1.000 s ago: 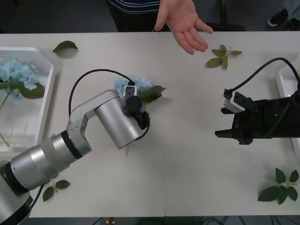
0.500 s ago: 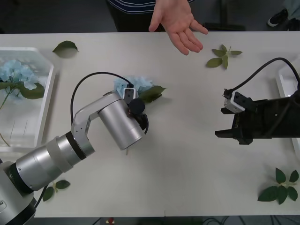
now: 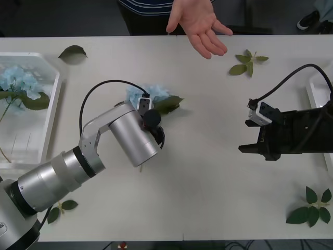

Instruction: Place the red flowers into the right box and the blue flowers into the left box. If a person shows an open palm, hand one flower to the person first, then continue sorting.

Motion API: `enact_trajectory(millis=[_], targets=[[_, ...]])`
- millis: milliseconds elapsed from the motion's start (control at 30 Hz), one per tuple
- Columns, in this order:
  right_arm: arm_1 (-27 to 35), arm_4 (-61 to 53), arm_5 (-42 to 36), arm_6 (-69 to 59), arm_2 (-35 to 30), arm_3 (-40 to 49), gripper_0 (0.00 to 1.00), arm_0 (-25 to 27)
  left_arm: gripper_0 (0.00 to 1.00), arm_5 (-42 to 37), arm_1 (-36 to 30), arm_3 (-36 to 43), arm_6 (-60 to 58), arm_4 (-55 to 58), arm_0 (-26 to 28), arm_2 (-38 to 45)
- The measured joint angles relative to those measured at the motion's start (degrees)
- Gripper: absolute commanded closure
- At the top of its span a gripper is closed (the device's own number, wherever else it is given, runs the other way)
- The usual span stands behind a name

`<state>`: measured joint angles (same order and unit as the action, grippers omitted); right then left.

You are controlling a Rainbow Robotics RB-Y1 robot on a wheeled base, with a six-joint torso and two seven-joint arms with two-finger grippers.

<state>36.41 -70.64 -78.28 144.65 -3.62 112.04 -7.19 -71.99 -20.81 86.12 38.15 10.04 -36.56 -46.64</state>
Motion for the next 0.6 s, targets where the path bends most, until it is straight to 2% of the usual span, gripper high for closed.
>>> enact_trajectory(millis=[267, 600], targets=[[0.0, 0.0, 0.0, 0.0, 0.0, 0.0, 0.27, 0.0, 1.0, -0.1, 0.0, 0.0, 0.0, -0.5, 0.0, 0.0], [0.0, 0.0, 0.0, 0.0, 0.0, 0.0, 0.27, 0.0, 0.99, -1.2, 0.0, 0.0, 0.0, -0.5, 0.0, 0.0]])
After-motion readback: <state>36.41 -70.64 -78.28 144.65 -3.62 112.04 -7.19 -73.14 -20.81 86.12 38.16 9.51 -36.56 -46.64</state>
